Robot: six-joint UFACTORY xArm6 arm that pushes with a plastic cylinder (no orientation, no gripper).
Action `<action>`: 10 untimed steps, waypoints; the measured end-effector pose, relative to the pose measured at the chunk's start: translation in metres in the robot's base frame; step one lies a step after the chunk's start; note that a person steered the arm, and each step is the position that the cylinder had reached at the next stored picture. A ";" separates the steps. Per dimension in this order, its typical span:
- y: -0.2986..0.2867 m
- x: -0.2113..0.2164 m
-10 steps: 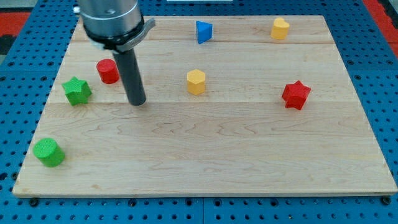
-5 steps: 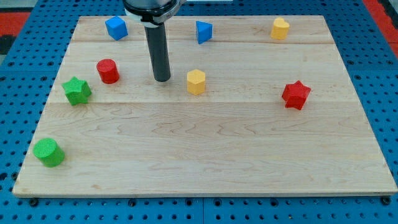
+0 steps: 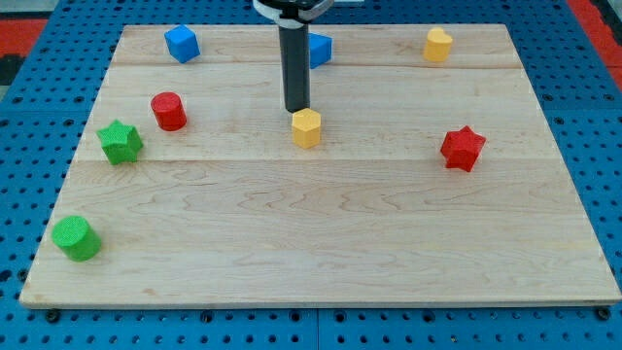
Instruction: Bring the red circle and hexagon at the bottom side of the board
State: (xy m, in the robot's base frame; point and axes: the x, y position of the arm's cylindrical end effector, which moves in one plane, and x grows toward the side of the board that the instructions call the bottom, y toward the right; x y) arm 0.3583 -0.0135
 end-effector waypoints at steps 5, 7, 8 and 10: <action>-0.219 -0.018; -0.202 0.027; -0.199 -0.008; -0.199 -0.032</action>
State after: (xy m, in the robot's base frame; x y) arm 0.3267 -0.2125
